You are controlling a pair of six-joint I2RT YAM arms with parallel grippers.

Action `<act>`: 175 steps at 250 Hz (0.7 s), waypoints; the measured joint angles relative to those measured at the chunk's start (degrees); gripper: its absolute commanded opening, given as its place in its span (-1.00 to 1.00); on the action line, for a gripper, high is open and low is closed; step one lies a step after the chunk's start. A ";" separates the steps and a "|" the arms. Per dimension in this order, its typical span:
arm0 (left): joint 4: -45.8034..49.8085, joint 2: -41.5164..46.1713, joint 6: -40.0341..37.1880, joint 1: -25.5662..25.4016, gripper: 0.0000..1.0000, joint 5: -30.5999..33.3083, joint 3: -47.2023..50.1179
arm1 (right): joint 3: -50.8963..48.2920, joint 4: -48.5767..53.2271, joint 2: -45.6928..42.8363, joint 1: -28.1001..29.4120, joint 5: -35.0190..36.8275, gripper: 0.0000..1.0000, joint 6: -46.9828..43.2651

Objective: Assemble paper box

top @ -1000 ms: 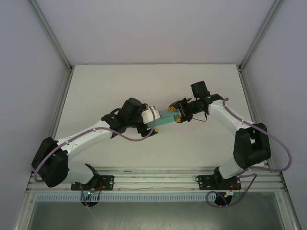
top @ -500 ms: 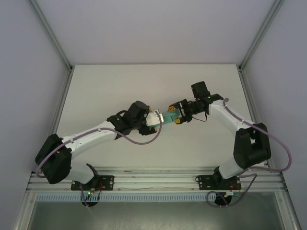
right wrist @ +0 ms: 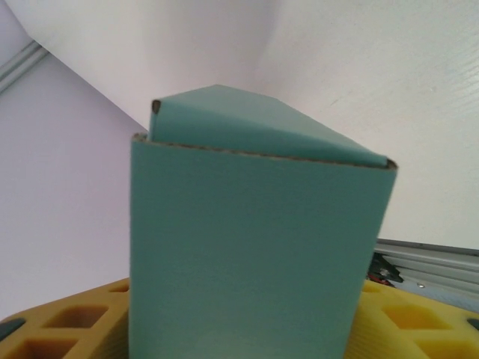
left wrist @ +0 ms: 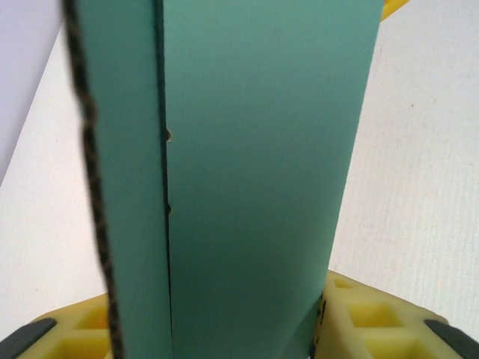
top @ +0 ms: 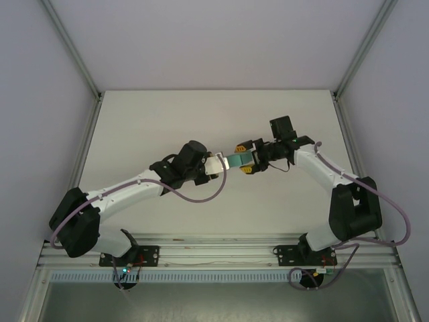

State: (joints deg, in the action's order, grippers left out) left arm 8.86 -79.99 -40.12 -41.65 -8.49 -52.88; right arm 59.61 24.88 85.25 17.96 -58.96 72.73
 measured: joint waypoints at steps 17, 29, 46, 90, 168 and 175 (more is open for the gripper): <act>0.11 0.00 -0.31 0.00 -0.20 0.00 -0.02 | -1.53 -2.34 -0.76 0.00 0.04 0.31 1.64; 0.37 0.00 -0.50 0.00 -0.21 0.00 -0.20 | -2.43 -3.50 -1.14 -0.02 0.13 0.38 2.16; 1.11 0.00 -0.61 0.00 -0.24 0.00 -0.66 | -3.19 -4.31 -1.22 -0.13 0.55 0.45 2.62; 4.22 0.00 -2.08 0.00 -0.23 -0.07 -1.95 | -3.78 -3.15 -3.45 -3.61 4.66 0.70 -1.27; 18.49 -4.04 -3.45 1.92 -0.20 -5.92 -8.81 | -3.21 0.81 -17.64 -8.72 28.13 0.99 -28.39; 19.71 -4.87 -3.45 2.12 -0.20 -6.34 -9.27 | -3.65 -0.15 -20.02 -8.68 30.80 0.99 -32.09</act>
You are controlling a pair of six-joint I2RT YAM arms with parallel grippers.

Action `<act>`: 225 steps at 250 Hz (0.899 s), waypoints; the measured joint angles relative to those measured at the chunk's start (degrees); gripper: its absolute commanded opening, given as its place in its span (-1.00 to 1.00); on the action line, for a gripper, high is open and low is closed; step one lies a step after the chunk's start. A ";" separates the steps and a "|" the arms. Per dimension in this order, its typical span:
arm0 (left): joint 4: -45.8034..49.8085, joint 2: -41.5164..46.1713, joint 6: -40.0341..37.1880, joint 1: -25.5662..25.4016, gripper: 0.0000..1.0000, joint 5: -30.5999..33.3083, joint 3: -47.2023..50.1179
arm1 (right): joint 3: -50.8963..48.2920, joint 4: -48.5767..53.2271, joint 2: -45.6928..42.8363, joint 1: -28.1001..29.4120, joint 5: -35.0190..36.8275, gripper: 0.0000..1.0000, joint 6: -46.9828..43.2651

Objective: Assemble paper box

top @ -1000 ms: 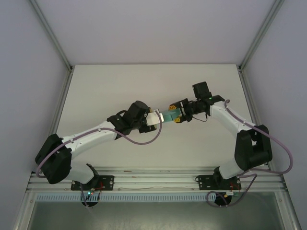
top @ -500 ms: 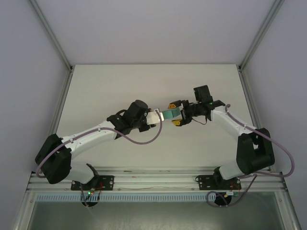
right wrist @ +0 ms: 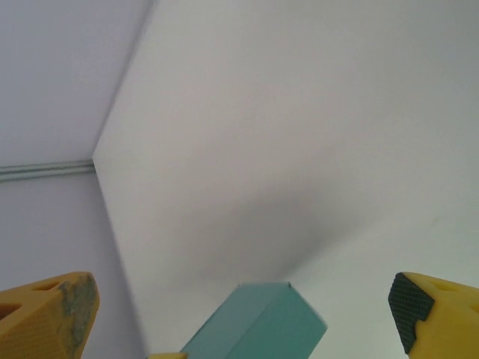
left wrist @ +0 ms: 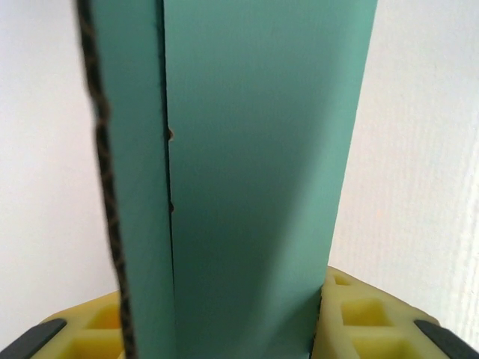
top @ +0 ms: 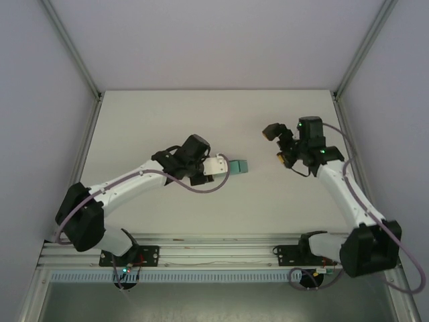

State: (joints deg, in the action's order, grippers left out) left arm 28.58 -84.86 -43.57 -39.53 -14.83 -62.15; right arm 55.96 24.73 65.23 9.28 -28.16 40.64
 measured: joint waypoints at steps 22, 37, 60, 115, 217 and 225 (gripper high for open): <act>3.65 -3.02 0.09 0.57 -0.19 -1.09 -1.66 | -4.59 -6.25 -8.24 -0.04 5.70 0.99 -10.51; 5.27 -4.76 0.17 0.57 -0.19 -1.62 -3.17 | -9.53 -10.78 -14.01 -0.07 6.95 0.99 -16.74; 8.31 -7.26 0.15 0.57 -0.18 -2.64 -6.56 | -15.06 -14.03 -18.91 -0.07 3.43 0.99 -25.62; 16.20 -14.40 -0.07 0.57 -0.16 -3.43 -16.20 | -14.86 -10.43 -15.87 2.32 -10.14 0.76 -44.17; 29.38 -26.95 -2.05 0.55 -0.16 -4.09 -33.51 | -12.70 -6.14 0.22 5.81 -14.23 0.29 -59.28; 29.75 -27.30 -2.21 0.55 -0.16 -4.24 -34.01 | -12.37 -6.08 1.11 5.81 -14.45 0.29 -60.02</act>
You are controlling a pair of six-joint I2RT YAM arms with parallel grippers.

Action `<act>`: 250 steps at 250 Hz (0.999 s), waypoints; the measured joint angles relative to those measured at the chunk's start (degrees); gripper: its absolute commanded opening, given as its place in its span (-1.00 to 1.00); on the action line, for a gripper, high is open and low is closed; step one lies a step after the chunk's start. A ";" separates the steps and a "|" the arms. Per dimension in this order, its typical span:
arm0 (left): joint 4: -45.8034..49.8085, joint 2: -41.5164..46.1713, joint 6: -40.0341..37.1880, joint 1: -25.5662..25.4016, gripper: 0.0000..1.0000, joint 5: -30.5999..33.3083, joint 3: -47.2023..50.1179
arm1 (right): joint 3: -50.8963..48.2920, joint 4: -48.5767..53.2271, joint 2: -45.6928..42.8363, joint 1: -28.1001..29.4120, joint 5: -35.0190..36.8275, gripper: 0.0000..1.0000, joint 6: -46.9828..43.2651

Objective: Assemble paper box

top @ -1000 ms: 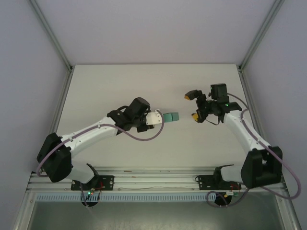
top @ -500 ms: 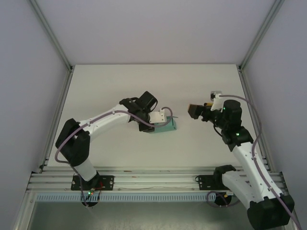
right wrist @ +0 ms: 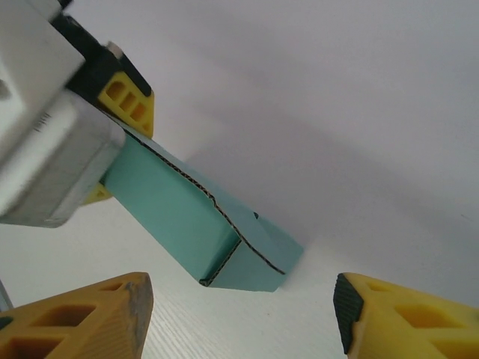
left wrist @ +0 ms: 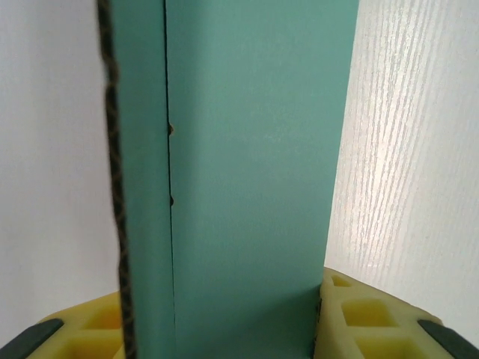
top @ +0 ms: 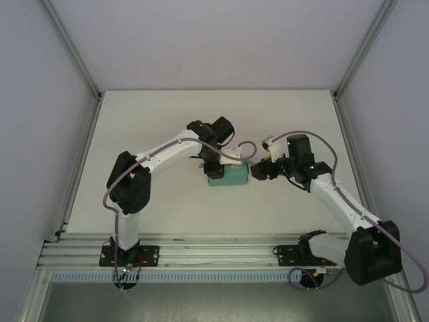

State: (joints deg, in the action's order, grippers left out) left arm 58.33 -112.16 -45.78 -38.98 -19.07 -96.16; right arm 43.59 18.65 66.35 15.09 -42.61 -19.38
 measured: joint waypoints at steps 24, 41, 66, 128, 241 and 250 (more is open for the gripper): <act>1.31 -1.01 -0.50 -0.02 -0.16 -0.04 -1.53 | 1.64 -0.07 2.73 0.00 -0.55 0.19 -1.68; 1.90 -1.38 -0.74 -0.02 -0.17 -0.04 -2.12 | 2.84 -0.52 4.52 0.00 -1.09 0.04 -2.49; 2.19 -1.57 -0.83 -0.02 -0.17 -0.07 -2.40 | 4.17 -0.72 6.58 0.00 -2.01 -0.06 -3.67; 2.38 -1.66 -0.83 -0.02 -0.18 -0.11 -2.62 | 6.05 -0.15 10.80 0.04 -4.17 -0.43 -6.10; 2.47 -1.88 0.50 0.04 -0.18 -0.22 -2.91 | 7.50 0.63 10.43 4.52 2.80 -0.88 1.05; 2.47 -1.88 0.74 0.02 -0.18 -0.20 -2.91 | 6.60 -0.48 9.33 5.73 5.38 -0.90 3.63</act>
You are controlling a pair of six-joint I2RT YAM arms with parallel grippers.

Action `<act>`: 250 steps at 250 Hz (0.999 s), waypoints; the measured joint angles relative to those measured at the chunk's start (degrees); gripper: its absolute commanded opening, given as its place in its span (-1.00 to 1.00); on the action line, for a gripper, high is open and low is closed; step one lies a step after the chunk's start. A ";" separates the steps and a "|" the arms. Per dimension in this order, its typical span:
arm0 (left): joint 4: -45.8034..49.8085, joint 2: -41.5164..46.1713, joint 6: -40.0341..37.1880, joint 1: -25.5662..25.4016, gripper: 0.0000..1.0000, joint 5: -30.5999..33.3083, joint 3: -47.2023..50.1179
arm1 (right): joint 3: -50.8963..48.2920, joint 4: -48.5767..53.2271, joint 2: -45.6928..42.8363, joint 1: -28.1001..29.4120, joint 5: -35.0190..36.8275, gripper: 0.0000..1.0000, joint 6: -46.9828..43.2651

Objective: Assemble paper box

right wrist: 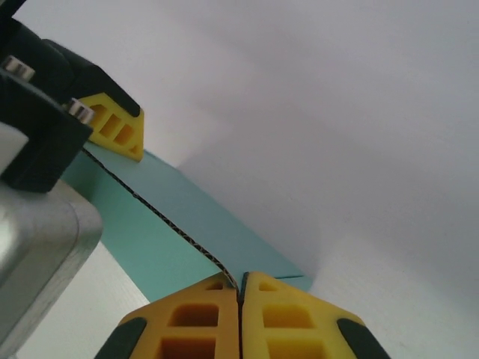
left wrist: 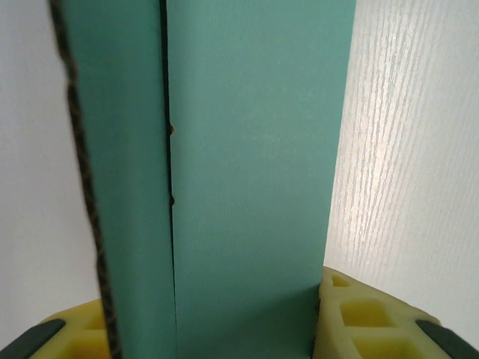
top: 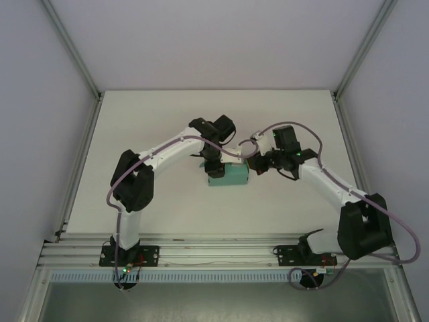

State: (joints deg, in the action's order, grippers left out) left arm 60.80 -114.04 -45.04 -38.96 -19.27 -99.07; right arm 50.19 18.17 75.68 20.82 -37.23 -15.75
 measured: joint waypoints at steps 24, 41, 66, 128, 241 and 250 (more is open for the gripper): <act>0.02 0.00 0.22 0.00 -0.18 -0.04 0.00 | -3.72 -4.17 -3.67 4.17 8.85 -0.90 8.66; -0.09 -0.02 0.59 -0.04 -0.18 -0.11 0.00 | -6.58 -7.61 -5.95 7.50 15.82 -0.90 14.21; -0.24 -0.09 0.98 -0.04 -0.18 -0.09 -0.02 | -10.23 -12.28 -7.98 12.26 25.83 -0.90 20.06; -1.27 -0.11 2.60 -0.04 -0.17 -0.26 0.11 | -16.17 -22.64 -8.63 17.25 37.53 -0.95 24.55; -2.75 -0.11 4.66 -0.04 -0.01 -0.48 1.09 | -30.18 -46.77 -10.43 18.56 40.24 -1.00 21.99; -2.82 -0.11 4.68 -0.11 0.06 -0.57 1.18 | -30.69 -47.32 -10.78 18.58 40.24 -1.00 21.49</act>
State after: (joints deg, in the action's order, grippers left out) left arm 57.98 -114.15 -40.36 -39.07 -19.84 -97.89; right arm 19.51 -29.15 64.90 39.40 3.01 5.74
